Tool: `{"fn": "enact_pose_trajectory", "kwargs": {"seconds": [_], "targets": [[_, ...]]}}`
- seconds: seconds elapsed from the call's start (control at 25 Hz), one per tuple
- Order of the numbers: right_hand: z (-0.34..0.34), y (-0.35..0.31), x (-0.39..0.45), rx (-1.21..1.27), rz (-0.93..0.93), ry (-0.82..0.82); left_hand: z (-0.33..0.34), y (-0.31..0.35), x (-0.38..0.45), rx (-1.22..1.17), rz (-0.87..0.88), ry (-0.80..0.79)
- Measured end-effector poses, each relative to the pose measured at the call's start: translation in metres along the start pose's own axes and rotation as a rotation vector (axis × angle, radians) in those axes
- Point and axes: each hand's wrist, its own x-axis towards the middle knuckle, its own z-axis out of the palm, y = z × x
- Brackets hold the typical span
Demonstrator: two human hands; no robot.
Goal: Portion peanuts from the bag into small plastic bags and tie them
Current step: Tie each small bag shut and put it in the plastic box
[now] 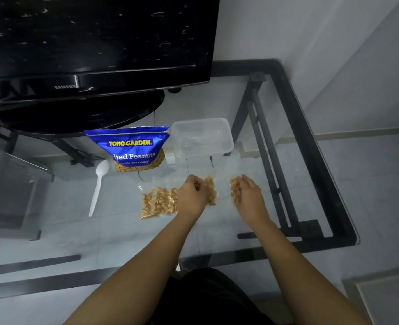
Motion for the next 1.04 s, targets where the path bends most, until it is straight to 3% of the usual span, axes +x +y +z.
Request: {"fn": "enact_pose_trajectory", "kwargs": {"seconds": [0.12, 0.28, 0.48, 0.64, 0.76, 1.04], "targets": [[-0.014, -0.02, 0.003, 0.119, -0.038, 0.076, -0.023, -0.002, 0.006, -0.165, 0.006, -0.122], [-0.018, -0.067, -0.007, 0.706, 0.008, -0.033, -0.05, -0.004, 0.005, -0.42, -0.002, -0.262], [-0.009, -0.093, -0.006, 0.975, 0.054, -0.022, -0.074, -0.002, 0.001, -0.221, 0.165, -0.209], [-0.013, -0.098, -0.003, 1.003, 0.032, -0.084, -0.082, 0.001, 0.004, -0.169, 0.27, -0.07], [-0.015, -0.095, -0.002, 0.971, 0.039, -0.064, -0.081, 0.008, 0.007, -0.134, 0.268, -0.118], [-0.023, -0.085, -0.002, 0.805, 0.01, 0.037, -0.06, 0.029, 0.01, 0.287, 0.442, -0.123]]}}
